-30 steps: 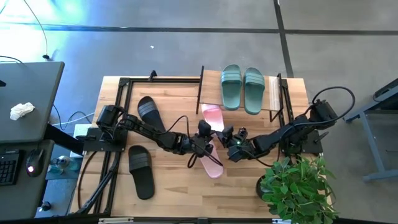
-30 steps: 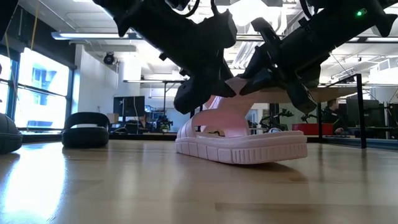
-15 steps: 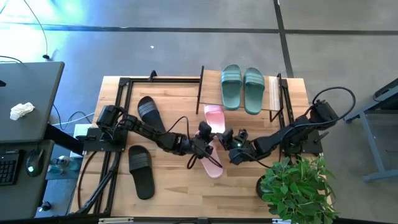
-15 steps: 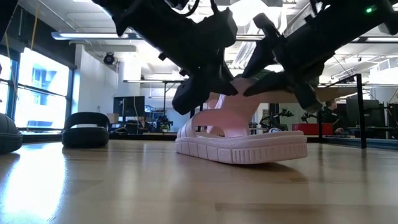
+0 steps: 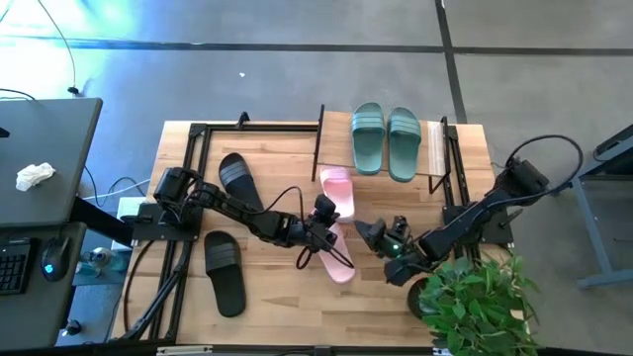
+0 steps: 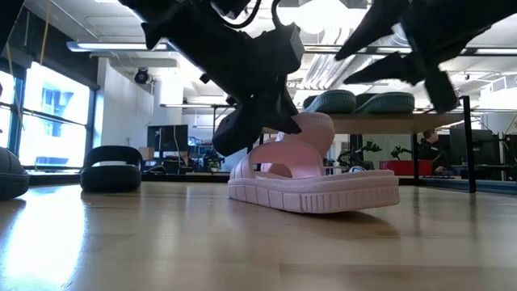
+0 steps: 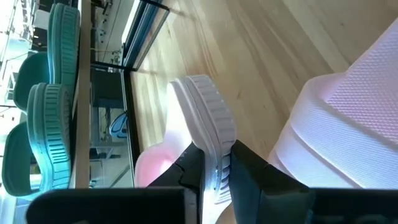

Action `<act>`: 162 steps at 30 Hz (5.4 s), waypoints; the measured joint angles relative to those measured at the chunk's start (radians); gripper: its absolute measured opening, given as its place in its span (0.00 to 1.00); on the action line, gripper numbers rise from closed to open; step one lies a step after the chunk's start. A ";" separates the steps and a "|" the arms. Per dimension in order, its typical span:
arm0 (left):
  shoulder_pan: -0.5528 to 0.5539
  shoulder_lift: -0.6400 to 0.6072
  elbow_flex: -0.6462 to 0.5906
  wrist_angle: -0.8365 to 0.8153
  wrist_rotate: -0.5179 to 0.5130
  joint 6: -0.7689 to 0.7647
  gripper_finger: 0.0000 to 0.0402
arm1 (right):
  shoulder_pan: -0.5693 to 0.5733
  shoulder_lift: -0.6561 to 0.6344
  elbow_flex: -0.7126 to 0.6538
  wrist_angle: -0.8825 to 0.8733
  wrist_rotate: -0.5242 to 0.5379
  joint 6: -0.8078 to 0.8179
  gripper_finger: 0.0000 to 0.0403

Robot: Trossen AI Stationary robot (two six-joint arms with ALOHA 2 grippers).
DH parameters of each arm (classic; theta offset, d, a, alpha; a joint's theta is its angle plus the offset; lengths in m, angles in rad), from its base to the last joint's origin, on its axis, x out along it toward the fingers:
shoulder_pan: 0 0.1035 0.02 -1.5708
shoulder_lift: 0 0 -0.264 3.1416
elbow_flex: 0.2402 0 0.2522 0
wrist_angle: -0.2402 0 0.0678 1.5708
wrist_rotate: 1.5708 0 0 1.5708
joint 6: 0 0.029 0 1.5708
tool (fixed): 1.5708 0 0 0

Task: Pick and place slides into the shelf
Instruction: Put the left pink slides under the shelf

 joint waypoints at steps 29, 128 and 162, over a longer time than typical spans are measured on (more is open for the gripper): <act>0.010 0.001 0.004 0.230 0.222 0.374 0.08 | -0.360 -0.606 -0.001 0.121 -0.332 -1.434 0.00; 0.191 0.694 1.044 -0.199 0.529 0.245 0.26 | -0.477 -0.837 -0.001 -0.059 -0.611 -1.535 0.00; 0.190 0.694 1.044 -0.327 0.528 0.052 0.70 | -0.478 -0.837 -0.001 -0.060 -0.615 -1.531 0.00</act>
